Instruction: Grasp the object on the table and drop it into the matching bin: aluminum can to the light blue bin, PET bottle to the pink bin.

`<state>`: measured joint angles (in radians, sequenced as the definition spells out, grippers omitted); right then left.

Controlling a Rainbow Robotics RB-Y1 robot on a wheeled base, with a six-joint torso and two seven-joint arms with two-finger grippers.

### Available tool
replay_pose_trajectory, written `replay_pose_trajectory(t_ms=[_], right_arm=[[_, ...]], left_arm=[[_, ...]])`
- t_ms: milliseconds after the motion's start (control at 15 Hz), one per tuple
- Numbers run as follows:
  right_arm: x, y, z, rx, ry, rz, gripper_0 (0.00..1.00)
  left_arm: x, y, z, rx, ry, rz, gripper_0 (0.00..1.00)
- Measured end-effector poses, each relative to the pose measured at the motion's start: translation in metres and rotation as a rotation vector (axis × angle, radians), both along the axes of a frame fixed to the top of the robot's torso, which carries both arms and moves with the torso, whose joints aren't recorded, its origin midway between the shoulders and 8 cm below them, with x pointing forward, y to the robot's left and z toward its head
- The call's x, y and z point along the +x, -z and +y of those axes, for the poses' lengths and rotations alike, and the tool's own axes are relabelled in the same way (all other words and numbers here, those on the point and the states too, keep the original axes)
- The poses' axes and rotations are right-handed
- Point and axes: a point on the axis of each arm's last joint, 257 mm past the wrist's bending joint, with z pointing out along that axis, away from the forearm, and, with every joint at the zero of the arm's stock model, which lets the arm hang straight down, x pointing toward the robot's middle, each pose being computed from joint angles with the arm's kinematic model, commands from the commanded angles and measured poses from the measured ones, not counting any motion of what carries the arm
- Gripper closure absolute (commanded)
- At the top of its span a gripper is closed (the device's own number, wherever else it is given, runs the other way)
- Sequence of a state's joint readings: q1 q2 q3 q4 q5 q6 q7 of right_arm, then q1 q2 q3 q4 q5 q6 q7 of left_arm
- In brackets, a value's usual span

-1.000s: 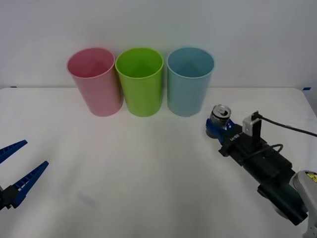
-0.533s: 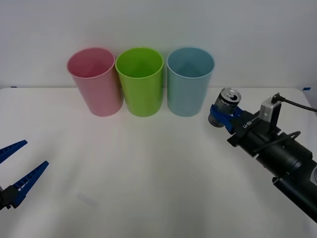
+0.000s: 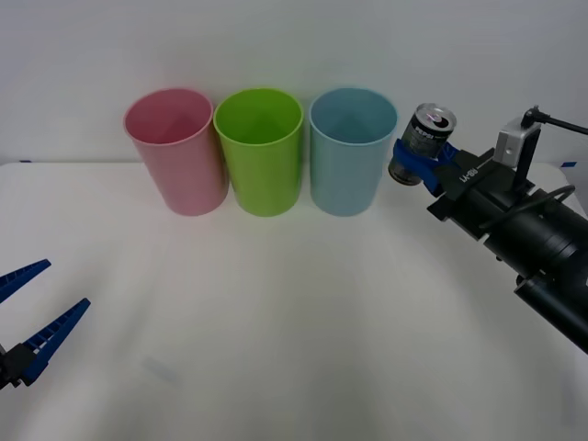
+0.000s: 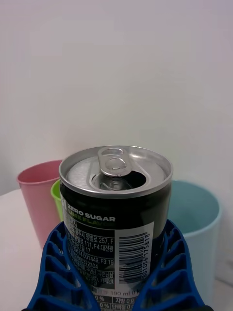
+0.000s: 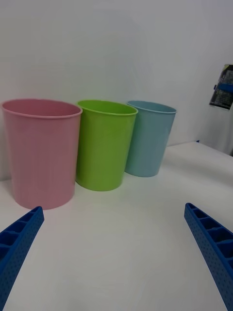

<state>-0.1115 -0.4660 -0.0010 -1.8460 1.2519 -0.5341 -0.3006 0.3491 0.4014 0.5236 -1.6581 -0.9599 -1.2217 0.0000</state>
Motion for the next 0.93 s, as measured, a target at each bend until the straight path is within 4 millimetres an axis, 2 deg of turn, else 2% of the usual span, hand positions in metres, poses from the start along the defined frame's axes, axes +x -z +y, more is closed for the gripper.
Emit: replay_pose_trajectory(t_ms=[200,467,733,933], right_arm=[[0.026,-0.015,0.006,-0.012,0.007,-0.022,1.00],[0.070,-0.024,0.014,-0.020,0.046,-0.023,1.00],[0.114,-0.029,0.020,-0.008,0.098,-0.002,1.00],[0.137,-0.028,0.026,-0.003,0.132,0.015,1.00]], left_arm=[[0.000,0.000,0.000,0.000,0.000,0.000,0.00],[0.000,0.000,0.000,0.000,0.000,0.000,0.00],[0.000,0.000,0.000,0.000,0.000,0.000,0.00],[0.000,0.000,0.000,0.000,0.000,0.000,0.00]])
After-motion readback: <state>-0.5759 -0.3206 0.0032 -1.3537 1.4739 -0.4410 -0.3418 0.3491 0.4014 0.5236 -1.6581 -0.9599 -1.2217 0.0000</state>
